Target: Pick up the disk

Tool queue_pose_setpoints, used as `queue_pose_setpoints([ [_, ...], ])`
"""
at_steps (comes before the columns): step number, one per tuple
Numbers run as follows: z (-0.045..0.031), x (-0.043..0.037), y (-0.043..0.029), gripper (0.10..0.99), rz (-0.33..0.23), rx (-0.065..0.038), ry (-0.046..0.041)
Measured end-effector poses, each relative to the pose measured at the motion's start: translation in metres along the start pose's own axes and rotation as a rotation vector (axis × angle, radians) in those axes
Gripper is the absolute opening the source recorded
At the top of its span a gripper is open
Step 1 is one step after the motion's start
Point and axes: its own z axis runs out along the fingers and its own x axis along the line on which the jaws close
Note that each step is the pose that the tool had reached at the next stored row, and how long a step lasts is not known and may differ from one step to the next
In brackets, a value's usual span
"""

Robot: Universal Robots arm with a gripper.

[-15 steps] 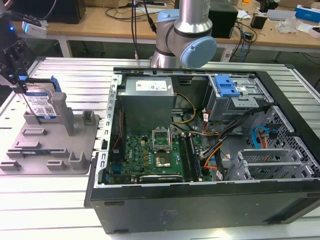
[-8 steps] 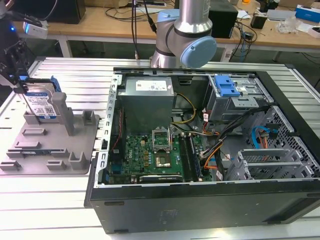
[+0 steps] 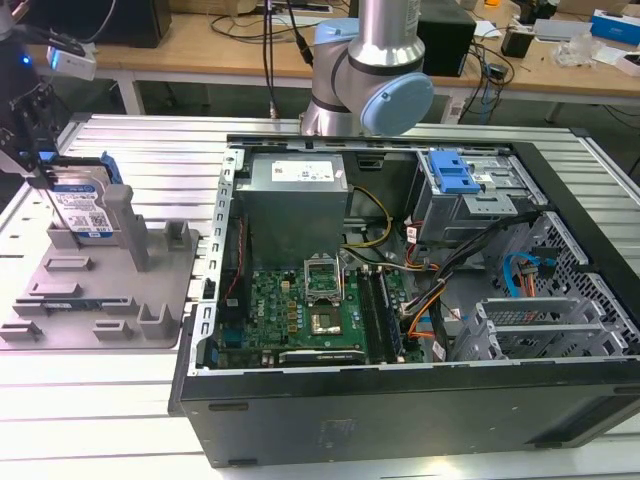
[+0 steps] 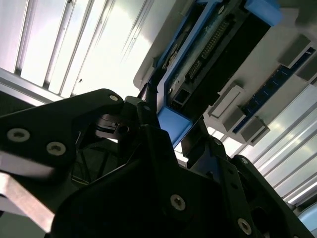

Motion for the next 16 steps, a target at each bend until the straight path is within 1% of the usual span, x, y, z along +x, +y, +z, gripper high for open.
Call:
queue_pose_setpoints([
  [9, 0.0012, 0.0, -0.0003, 0.451, 0.003, 0.0, 0.0],
  [11, 0.0012, 0.0, -0.0003, 0.435, 0.003, 0.0, 0.0],
  [12, 0.0014, 0.0001, -0.0003, 0.365, 0.004, 0.0, 0.0],
  [16, 0.0017, 0.0003, -0.0003, 0.365, 0.005, 0.0, -0.0001],
])
